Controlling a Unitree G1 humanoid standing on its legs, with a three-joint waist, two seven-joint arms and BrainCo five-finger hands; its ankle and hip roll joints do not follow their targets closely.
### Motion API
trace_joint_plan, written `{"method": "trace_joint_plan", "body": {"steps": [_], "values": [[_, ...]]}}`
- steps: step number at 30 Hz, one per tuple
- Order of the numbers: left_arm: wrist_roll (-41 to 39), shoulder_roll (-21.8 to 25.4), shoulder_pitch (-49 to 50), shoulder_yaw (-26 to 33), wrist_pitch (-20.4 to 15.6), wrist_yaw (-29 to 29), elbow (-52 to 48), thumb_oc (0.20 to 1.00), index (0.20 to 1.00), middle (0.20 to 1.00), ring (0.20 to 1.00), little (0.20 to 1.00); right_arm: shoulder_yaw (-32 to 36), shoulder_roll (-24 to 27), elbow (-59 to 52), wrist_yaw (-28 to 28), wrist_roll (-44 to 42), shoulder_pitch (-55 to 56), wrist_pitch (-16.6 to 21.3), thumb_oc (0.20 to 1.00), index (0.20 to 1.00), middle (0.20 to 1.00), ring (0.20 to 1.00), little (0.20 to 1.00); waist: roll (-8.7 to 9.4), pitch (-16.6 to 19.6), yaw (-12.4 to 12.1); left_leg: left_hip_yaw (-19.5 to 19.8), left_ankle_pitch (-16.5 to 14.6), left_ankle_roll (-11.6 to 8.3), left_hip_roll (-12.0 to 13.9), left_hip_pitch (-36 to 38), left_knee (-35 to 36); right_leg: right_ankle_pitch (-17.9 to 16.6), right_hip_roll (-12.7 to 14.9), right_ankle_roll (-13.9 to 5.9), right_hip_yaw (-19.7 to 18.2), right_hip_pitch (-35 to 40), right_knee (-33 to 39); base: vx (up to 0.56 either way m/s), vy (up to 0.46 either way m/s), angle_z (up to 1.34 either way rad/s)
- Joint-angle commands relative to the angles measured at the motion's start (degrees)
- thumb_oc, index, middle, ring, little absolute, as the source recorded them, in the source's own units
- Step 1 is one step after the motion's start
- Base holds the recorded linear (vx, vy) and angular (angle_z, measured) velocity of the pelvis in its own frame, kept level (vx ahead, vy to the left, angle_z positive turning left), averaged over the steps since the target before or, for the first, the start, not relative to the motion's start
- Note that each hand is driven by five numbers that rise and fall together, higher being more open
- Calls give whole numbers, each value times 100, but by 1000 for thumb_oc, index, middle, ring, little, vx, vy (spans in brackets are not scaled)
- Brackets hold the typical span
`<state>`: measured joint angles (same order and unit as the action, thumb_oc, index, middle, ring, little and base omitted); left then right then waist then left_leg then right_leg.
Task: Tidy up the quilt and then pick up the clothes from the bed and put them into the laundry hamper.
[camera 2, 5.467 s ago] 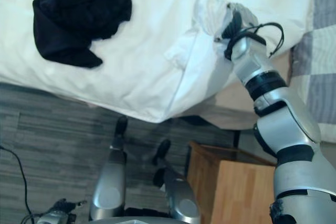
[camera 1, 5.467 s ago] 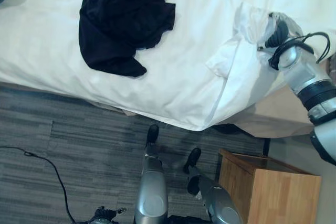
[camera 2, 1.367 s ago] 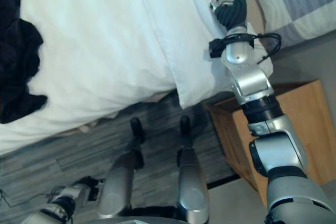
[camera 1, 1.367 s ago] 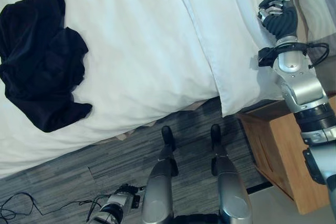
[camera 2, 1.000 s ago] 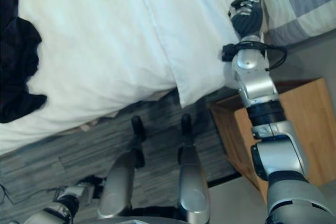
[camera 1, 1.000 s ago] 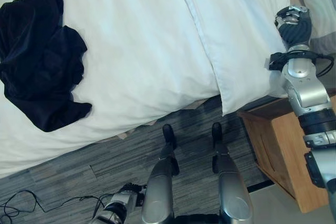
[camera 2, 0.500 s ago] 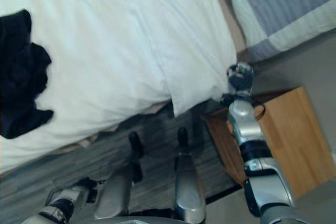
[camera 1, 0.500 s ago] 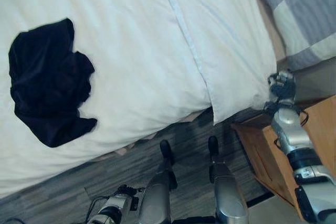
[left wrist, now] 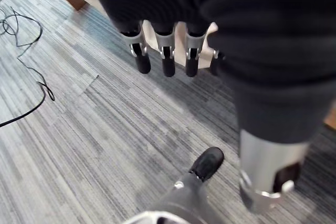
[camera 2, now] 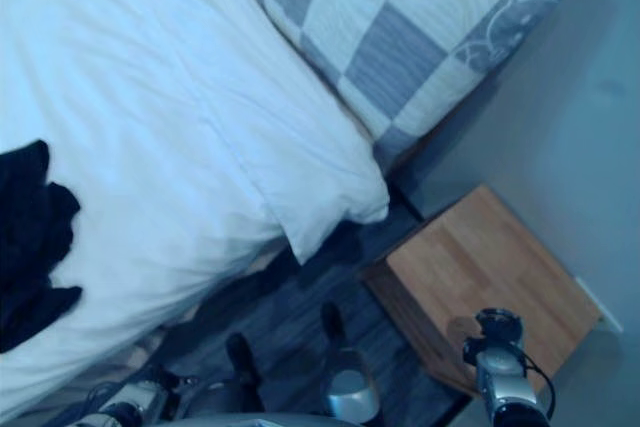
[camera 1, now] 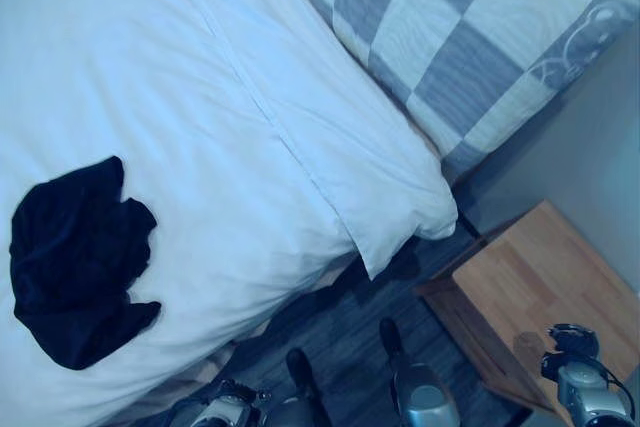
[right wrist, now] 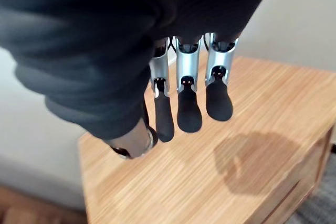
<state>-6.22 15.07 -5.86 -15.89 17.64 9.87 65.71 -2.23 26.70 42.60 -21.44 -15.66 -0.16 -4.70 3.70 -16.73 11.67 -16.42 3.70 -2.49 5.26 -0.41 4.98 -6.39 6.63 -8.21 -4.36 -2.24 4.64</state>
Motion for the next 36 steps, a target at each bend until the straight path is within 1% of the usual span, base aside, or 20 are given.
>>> {"method": "trace_joint_plan", "body": {"steps": [1, 5, 7, 8, 10, 12, 18, 19, 20, 21, 24, 26, 27, 28, 30, 32, 33, 34, 35, 36], "values": [[-87, 64, 207, -46, 321, 229, 310, 1000, 1000, 1000, 1000, 1000, -472, -22, 238, 697, 326, -376, -341, 1000, 1000, 1000, 1000, 1000, 4, 113, -261, 304, -478, -105, 165, 112, -356, -81, 274, -329, 353, -218, -56, 20, -24, 13], [34, -111, 70, -106, 131, 270, 657, 1000, 1000, 1000, 1000, 1000, -1064, -659, 2107, 448, 1202, -842, -676, 1000, 1000, 1000, 1000, 1000, -131, 207, -562, 428, -472, -38, 111, 223, -318, -21, 353, -321, 641, -42, -109, 35, -22, 27], [108, -197, 43, -109, -8, 256, 791, 1000, 1000, 1000, 1000, 1000, -1148, -855, 2754, 225, 1037, -884, -910, 1000, 1000, 1000, 1000, 1000, -230, 260, -698, 518, -500, -5, 108, 246, -377, 62, 407, -305, 745, 25, -237, 170, -47, 45], [111, -226, 72, -136, -68, 265, 797, 1000, 1000, 1000, 1000, 1000, -1088, -1018, 2912, 590, 931, -881, -889, 1000, 1000, 1000, 1000, 1000, -315, 319, -758, 596, -550, 41, 103, 295, -445, 204, 469, -269, 824, 134, -384, 271, -98, 68], [355, -218, 115, -112, -91, 356, 754, 1000, 1000, 1000, 1000, 1000, -1345, -1092, 2816, 376, 1283, -867, -748, 1000, 1000, 1000, 1000, 1000, -347, 350, -797, 667, -608, 63, 144, 255, -610, 386, 522, -232, 860, 177, -628, 183, -145, 53], [617, -146, 134, -99, -253, 566, 777, 1000, 1000, 1000, 1000, 1000, -1415, -939, 2717, 540, 777, -926, -859, 1000, 1000, 1000, 1000, 1000, -320, 328, -828, 820, -678, 45, 230, 142, -866, 589, 486, -128, 859, 194, -832, 74, -221, 26], [332, -187, 66, 63, -552, 1344, 748, 1000, 1000, 1000, 1000, 1000, -1541, -877, 2829, 1009, 1214, -951, -890, 1000, 1000, 1000, 1000, 1000, -235, 130, -765, 836, -954, 82, 375, -92, -1840, 807, 405, 119, 777, 114, -1216, 46, -113, 15], [422, -166, 5, 54, -585, 1422, 700, 1000, 1000, 1000, 1000, 1000, -1607, -829, 2838, 1052, 1284, -991, -853, 1000, 1000, 1000, 1000, 1000, -241, 15, -772, 988, -774, 32, 401, -487, -2449, 823, 345, 215, 790, 88, -1301, -49, -30, 18], [422, -166, 5, 54, -585, 1422, 700, 1000, 1000, 1000, 1000, 1000, -1607, -829, 2838, 1052, 1284, -991, -853, 1000, 1000, 1000, 1000, 1000, -243, 21, -768, 992, -775, 31, 402, -498, -2454, 823, 344, 216, 794, 81, -1302, -128, 82, 51], [-434, -104, -96, 86, -445, 1332, 633, 1000, 1000, 1000, 1000, 1000, -1725, -692, 2848, 945, 1200, -1111, -801, 1000, 1000, 1000, 1000, 1000, -294, -195, -834, 1309, -357, -60, 459, -910, -2837, 832, 234, 325, 751, 57, -1376, -77, 216, 48], [-1026, -129, -28, 428, -386, 1547, 710, 1000, 1000, 1000, 1000, 1000, -1605, -619, 2878, 924, 799, -1165, -670, 1000, 1000, 1000, 1000, 1000, -363, -118, -805, 1407, 47, -187, 778, -570, -1983, 800, 226, 261, 697, -11, -1345, -5, 354, 7], [-1482, -164, 28, 584, -326, 1724, 791, 1000, 1000, 1000, 1000, 1000, -1547, -629, 2879, 892, 730, -1186, -616, 1000, 1000, 1000, 1000, 1000, -354, -75, -822, 1531, 170, -232, 882, -419, -1636, 761, 244, 211, 601, -14, -1284, 26, 341, -1], [-1860, -188, 108, 850, -356, 1851, 883, 1000, 1000, 1000, 1000, 1000, -1491, -629, 2867, 853, 676, -1216, -585, 1000, 1000, 1000, 1000, 1000, -336, -48, -856, 1768, 213, -288, 997, -316, -1384, 711, 291, 115, 421, -73, -1258, 9, 414, 5], [-1837, -188, 121, 902, -360, 1853, 896, 1000, 1000, 1000, 1000, 1000, -1476, -629, 2868, 838, 648, -1224, -583, 1000, 1000, 1000, 1000, 1000, -334, -48, -862, 1808, 204, -300, 1020, -295, -1350, 704, 309, 91, 379, -85, -1260, -36, 524, 0], [-670, -165, 144, 1044, -456, 1714, 897, 1000, 1000, 1000, 1000, 1000, -1283, -596, 2833, 745, 494, -1210, -644, 1000, 1000, 1000, 1000, 1000, -339, -58, -859, 1877, -74, -328, 1068, -267, -1267, 636, 550, -104, 138, -179, -1307, -81, 598, -7], [-555, -162, 132, 1020, -497, 1671, 892, 1000, 1000, 1000, 1000, 1000, -1194, -574, 2801, 707, 516, -1173, -665, 1000, 1000, 1000, 1000, 1000, -339, -58, -821, 1747, -245, -300, 1060, -255, -1273, 605, 674, -165, 124, -192, -1315, -41, 540, -5], [-314, -118, 76, 823, -506, 1297, 873, 1000, 1000, 1000, 1000, 1000, -989, -533, 2745, 487, 436, -1028, -814, 1000, 1000, 1000, 1000, 1000, -370, -46, -731, 1529, -495, -277, 961, -317, -1413, 430, 1034, -230, 170, -160, -1310, -5, 570, 7], [-290, -115, 66, 806, -518, 1260, 881, 1000, 1000, 1000, 1000, 1000, -969, -536, 2739, 471, 393, -1007, -825, 1000, 1000, 1000, 1000, 1000, -368, -43, -725, 1541, -522, -278, 925, -361, -1475, 396, 1070, -231, 175, -162, -1310, 2, 847, 37], [-161, -58, 26, 720, -654, 1076, 872, 1000, 1000, 1000, 1000, 1000, -730, -603, 2762, 562, 199, -844, -757, 1000, 1000, 1000, 1000, 1000, -365, -87, -750, 1418, -659, -235, 679, -410, -1677, -168, 1505, -200, 282, -238, -1301, 9, 403, 43], [-162, -47, 26, 713, -682, 1049, 868, 1000, 1000, 1000, 1000, 1000, -702, -616, 2762, 609, 176, -821, -787, 1000, 1000, 1000, 1000, 1000, -365, -94, -757, 1395, -674, -224, 649, -408, -1692, -222, 1547, -197, 292, -247, -1298, -2, 588, 42]]}}
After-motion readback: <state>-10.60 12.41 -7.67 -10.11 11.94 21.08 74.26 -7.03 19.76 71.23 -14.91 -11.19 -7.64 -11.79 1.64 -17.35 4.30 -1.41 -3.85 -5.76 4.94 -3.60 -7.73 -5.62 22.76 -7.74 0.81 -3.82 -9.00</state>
